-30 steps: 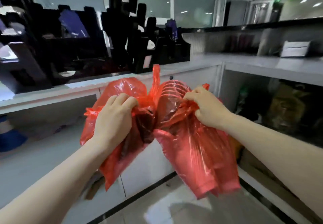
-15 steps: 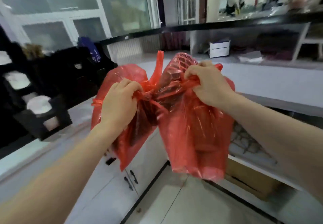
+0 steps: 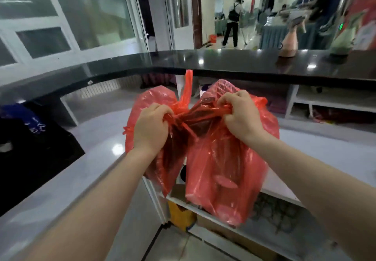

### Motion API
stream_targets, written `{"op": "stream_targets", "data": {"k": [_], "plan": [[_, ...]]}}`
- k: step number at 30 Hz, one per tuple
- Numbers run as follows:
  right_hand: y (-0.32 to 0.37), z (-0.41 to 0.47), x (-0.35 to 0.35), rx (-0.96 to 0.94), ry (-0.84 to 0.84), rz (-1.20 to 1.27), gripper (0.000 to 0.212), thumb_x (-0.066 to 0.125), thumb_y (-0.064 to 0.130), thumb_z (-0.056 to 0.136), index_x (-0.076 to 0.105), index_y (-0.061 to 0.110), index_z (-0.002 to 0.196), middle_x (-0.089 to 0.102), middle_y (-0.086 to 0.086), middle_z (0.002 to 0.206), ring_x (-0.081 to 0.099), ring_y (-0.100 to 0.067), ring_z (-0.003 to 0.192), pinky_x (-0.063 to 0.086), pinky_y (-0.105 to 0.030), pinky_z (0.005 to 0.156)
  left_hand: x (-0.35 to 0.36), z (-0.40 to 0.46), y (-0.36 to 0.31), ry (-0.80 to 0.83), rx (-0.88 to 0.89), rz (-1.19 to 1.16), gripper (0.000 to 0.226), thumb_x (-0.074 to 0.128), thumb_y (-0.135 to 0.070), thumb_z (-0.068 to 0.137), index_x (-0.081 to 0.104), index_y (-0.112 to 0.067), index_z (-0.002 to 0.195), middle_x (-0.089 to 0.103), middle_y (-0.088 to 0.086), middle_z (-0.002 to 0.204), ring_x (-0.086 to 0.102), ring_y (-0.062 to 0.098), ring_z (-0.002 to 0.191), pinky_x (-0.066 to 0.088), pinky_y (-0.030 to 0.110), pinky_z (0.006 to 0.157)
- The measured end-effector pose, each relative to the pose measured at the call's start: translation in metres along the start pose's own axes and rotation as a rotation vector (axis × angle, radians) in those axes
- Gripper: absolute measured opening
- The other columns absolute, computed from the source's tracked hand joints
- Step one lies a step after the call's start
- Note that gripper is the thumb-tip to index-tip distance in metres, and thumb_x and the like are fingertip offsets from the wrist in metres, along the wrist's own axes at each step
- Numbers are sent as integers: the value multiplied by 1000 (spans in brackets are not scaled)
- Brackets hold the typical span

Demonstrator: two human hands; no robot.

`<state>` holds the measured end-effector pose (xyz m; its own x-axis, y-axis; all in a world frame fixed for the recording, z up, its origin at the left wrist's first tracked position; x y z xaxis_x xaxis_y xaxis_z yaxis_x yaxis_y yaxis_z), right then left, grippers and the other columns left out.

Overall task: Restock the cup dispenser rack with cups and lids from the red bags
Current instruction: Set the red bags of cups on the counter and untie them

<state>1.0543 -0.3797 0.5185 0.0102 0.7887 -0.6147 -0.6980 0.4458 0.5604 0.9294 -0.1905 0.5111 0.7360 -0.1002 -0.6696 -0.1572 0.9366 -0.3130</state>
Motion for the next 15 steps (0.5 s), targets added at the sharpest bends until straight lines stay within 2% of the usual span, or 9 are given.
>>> {"op": "stream_targets", "data": {"k": [6,9,11,15], "plan": [[-32,50,56,163,-9,-96,14,68,18,79,66,28,89,45,2,91,51,-19,81,37,-28,72,63,42,64,55,-53,-108,27,54,5,76,67,-17,85,59,-2,88,54,27,89,33,28,75],[-49,73,78,266,-14,-231,8,69,33,77,64,28,80,52,3,85,56,-24,84,43,-37,80,91,69,98,95,-63,-134,27,56,4,76,68,-18,86,57,-5,87,55,27,90,36,32,77],[-60,87,89,331,-11,-353,12,67,36,76,64,24,75,58,3,84,57,-24,85,36,-43,85,108,96,111,145,-42,-138,26,56,3,78,68,-18,89,62,1,91,54,29,92,36,32,77],[-86,117,98,417,-95,-450,21,62,41,76,61,23,65,60,3,77,58,-23,80,24,-41,79,145,147,127,201,8,-139,26,55,2,80,67,-17,92,63,4,97,51,30,94,36,33,80]]}}
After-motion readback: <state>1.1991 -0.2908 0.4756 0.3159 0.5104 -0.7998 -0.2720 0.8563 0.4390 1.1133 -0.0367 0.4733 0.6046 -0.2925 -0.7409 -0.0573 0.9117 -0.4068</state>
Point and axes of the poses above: each hand's wrist, its own z-axis towards the middle knuckle, its own x-axis out of the palm, y = z × x, the point moved 1 cm from there along z, towards the middle knuckle
